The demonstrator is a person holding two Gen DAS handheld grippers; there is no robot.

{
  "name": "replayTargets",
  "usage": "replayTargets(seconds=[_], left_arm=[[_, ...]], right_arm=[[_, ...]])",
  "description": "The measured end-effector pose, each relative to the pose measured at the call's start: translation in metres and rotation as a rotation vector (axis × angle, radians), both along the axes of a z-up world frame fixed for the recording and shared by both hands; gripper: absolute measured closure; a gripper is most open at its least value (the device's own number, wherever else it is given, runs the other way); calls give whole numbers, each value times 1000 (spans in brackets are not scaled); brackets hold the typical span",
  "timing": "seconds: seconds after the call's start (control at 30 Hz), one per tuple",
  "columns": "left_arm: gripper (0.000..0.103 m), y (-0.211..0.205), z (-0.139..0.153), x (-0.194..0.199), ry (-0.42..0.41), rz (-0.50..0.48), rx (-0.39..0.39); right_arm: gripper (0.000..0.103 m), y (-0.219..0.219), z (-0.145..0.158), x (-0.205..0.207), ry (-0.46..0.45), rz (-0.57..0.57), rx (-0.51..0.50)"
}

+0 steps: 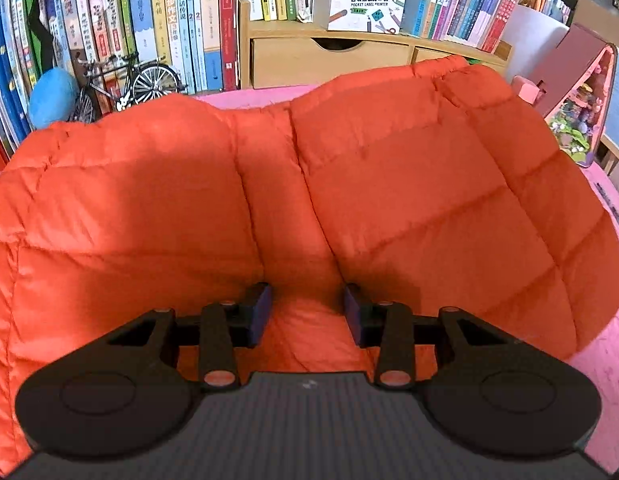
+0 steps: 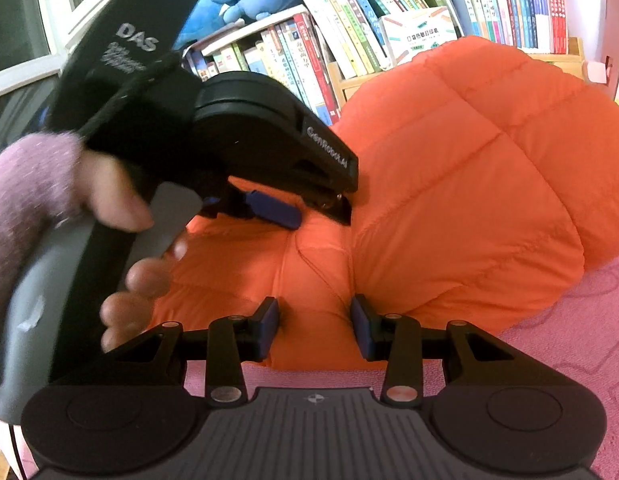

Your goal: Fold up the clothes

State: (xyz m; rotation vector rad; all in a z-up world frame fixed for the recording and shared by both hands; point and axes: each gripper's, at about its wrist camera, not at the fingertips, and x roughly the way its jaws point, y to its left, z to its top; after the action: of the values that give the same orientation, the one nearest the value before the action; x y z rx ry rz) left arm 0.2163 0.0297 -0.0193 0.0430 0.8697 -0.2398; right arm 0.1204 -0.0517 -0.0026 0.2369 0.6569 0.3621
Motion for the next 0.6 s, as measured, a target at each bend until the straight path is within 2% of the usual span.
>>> replayTargets(seconds=[0.4,0.6], left_arm=[[62,-5,-3,25,-35,20,40],[61,-1,-6,39,-34,27,38]], right_arm=[[62,-1,3,1,0,6,7],[62,-18,-3,-26,-2,12,10]])
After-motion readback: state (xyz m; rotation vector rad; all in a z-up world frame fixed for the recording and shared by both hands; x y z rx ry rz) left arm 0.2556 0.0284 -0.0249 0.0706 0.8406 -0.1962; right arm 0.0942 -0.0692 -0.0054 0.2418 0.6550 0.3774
